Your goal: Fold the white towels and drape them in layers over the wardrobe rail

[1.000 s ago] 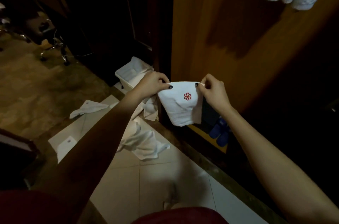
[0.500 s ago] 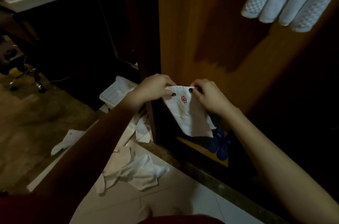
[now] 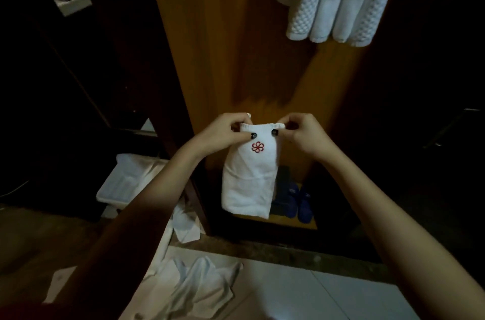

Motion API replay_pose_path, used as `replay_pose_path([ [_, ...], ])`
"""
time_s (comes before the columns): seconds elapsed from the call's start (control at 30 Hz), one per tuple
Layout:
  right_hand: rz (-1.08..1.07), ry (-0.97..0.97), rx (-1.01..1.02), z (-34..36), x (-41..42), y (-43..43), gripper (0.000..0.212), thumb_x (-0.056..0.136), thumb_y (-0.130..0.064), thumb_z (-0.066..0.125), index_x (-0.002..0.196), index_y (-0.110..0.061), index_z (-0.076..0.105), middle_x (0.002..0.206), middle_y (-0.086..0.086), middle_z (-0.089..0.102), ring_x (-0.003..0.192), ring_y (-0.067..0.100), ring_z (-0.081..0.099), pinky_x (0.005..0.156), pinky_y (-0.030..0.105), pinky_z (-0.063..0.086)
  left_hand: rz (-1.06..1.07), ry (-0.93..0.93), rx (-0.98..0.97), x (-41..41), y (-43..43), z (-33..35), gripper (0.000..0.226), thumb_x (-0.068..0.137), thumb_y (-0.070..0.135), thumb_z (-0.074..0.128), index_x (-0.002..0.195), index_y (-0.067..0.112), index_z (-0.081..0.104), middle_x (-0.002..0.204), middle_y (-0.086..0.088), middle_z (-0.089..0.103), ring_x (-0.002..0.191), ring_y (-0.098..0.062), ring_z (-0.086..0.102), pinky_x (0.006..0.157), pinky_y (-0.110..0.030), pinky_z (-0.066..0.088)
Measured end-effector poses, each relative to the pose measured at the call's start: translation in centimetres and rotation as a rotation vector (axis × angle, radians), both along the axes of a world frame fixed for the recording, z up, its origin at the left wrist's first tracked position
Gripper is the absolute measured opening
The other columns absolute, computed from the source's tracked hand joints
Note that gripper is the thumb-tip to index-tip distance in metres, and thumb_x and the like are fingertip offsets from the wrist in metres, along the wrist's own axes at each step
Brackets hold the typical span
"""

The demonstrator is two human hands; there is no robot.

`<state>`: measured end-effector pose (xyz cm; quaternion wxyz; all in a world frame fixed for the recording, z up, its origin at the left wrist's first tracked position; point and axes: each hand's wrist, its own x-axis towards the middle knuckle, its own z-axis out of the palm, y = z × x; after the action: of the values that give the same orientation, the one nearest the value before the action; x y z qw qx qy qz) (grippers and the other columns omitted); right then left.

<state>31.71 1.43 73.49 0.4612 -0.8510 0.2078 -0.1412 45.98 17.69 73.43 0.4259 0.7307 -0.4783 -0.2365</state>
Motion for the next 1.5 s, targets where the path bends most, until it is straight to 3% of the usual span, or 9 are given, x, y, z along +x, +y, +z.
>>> replay_pose_path([
  [0.13, -0.022, -0.169, 0.215, 0.1, -0.1, 0.0, 0.012, 0.088, -0.006, 0.069, 0.086, -0.017, 0.069, 0.084, -0.004, 0.068, 0.072, -0.001, 0.062, 0.069, 0.016, 0.048, -0.02, 0.028, -0.108, 0.2, -1.1, 1.0, 0.012, 0.084, 0.009, 0.068, 0.078, 0.004, 0.058, 0.079, 0.01, 0.059, 0.079, 0.001, 0.057, 0.074, -0.017, 0.045],
  [0.27, 0.025, -0.212, 0.35, 1.1, 0.6, -0.5, 0.014, 0.087, -0.003, 0.067, 0.098, -0.01, 0.071, 0.109, -0.003, 0.068, 0.1, 0.002, 0.064, 0.088, 0.018, 0.049, -0.079, 0.083, -0.17, -0.2, -1.9, 2.5, 0.014, 0.078, 0.013, 0.064, 0.07, 0.015, 0.054, 0.069, 0.018, 0.056, 0.07, 0.001, 0.054, 0.065, -0.012, 0.042],
  [0.33, 0.089, -0.202, 0.404, 1.7, 0.7, -0.8, 0.011, 0.089, -0.003, 0.065, 0.093, -0.011, 0.071, 0.101, -0.003, 0.072, 0.098, 0.008, 0.067, 0.088, 0.023, 0.052, -0.087, 0.094, -0.175, -0.4, -2.3, 3.1, 0.016, 0.078, 0.013, 0.065, 0.068, 0.015, 0.052, 0.07, 0.015, 0.055, 0.07, 0.0, 0.055, 0.064, -0.013, 0.043],
  [0.6, 0.019, -0.303, 0.339, 3.4, 0.0, -1.3, 0.014, 0.087, 0.0, 0.067, 0.084, -0.012, 0.071, 0.075, -0.007, 0.072, 0.073, 0.006, 0.067, 0.069, 0.019, 0.051, 0.054, 0.04, -0.303, -0.5, -3.6, 4.1, 0.026, 0.081, 0.002, 0.068, 0.068, 0.016, 0.051, 0.095, 0.002, 0.056, 0.085, 0.001, 0.056, 0.076, -0.015, 0.046],
  [0.83, -0.153, -0.492, 0.318, 5.0, -0.9, -2.1, 0.003, 0.085, -0.004, 0.072, 0.085, -0.007, 0.07, 0.065, -0.009, 0.064, 0.058, -0.004, 0.055, 0.058, 0.014, 0.042, 0.05, 0.06, -0.425, -4.2, -4.2, 3.6, 0.063, 0.087, -0.009, 0.061, 0.123, 0.041, 0.05, 0.13, 0.02, 0.05, 0.117, 0.014, 0.048, 0.091, -0.008, 0.041],
  [1.07, -0.206, -0.587, 0.289, 7.1, -2.1, -3.8, 0.017, 0.09, -0.006, 0.067, 0.081, -0.012, 0.054, 0.058, -0.004, 0.049, 0.049, 0.005, 0.043, 0.047, 0.019, 0.037, 0.197, -0.113, -0.593, -6.4, -7.7, 5.2, 0.039, 0.085, -0.011, 0.058, 0.11, 0.016, 0.07, 0.095, 0.009, 0.063, 0.082, 0.004, 0.059, 0.073, -0.011, 0.045],
  [1.23, -0.184, -0.531, 0.223, 6.1, -3.6, -4.9, 0.012, 0.1, -0.018, 0.053, 0.091, -0.014, 0.059, 0.083, -0.004, 0.059, 0.072, 0.001, 0.056, 0.065, 0.017, 0.045, 0.237, 0.053, -0.594, -6.2, -10.4, 8.0, 0.043, 0.088, -0.01, 0.054, 0.126, 0.009, 0.062, 0.114, 0.006, 0.061, 0.095, 0.008, 0.058, 0.089, -0.017, 0.048],
  [1.37, -0.174, -0.348, 0.07, 3.6, -5.0, -5.7, 0.023, 0.102, -0.025, 0.049, 0.088, -0.011, 0.061, 0.085, -0.001, 0.059, 0.076, 0.008, 0.053, 0.072, 0.027, 0.041, 0.25, 0.217, -0.612, -5.1, -12.0, 9.3, 0.04, 0.092, -0.002, 0.056, 0.127, 0.015, 0.062, 0.117, 0.007, 0.062, 0.107, -0.009, 0.057, 0.096, -0.031, 0.047],
  [1.5, -0.291, -0.321, -0.012, 2.4, -6.3, -5.9, 0.02, 0.097, -0.033, 0.057, 0.107, -0.016, 0.059, 0.1, -0.007, 0.064, 0.091, 0.005, 0.059, 0.08, 0.023, 0.045, 0.223, 0.326, -0.649, -4.5, -13.1, 10.2, 0.041, 0.095, 0.002, 0.056, 0.133, 0.016, 0.057, 0.135, -0.002, 0.054, 0.118, -0.01, 0.055, 0.09, -0.021, 0.05],
])
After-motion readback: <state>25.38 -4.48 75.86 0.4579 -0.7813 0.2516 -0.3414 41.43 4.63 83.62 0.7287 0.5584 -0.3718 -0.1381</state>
